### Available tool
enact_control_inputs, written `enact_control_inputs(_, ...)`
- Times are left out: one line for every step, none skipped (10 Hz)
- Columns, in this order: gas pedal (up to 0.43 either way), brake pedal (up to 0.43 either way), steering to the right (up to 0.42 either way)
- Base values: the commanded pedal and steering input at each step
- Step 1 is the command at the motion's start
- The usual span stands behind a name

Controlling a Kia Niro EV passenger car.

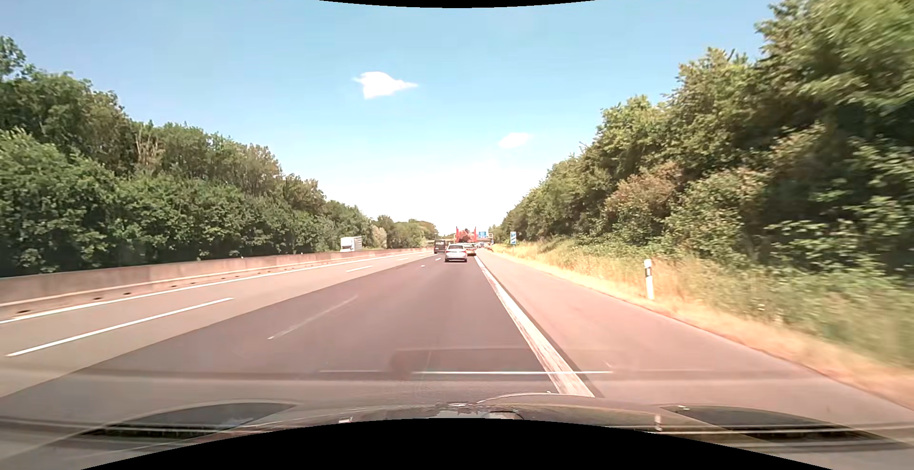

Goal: Follow the waypoints while adhering to traffic rules and regulations

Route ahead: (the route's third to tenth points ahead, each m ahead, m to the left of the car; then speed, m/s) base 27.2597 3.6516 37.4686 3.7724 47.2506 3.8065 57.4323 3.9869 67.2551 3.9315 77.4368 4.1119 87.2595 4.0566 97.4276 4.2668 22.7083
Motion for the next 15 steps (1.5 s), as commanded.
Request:
enact_control_inputs(0.248, 0.0, -0.005)
enact_control_inputs(0.248, 0.0, -0.005)
enact_control_inputs(0.248, 0.0, -0.005)
enact_control_inputs(0.248, 0.0, -0.004)
enact_control_inputs(0.248, 0.0, -0.003)
enact_control_inputs(0.248, 0.0, -0.003)
enact_control_inputs(0.248, 0.0, -0.003)
enact_control_inputs(0.248, 0.0, -0.003)
enact_control_inputs(0.24, 0.0, -0.002)
enact_control_inputs(0.24, 0.0, -0.002)
enact_control_inputs(0.24, 0.0, -0.002)
enact_control_inputs(0.24, 0.0, -0.002)
enact_control_inputs(0.228, 0.0, -0.002)
enact_control_inputs(0.22, 0.0, -0.002)
enact_control_inputs(0.22, 0.0, -0.002)
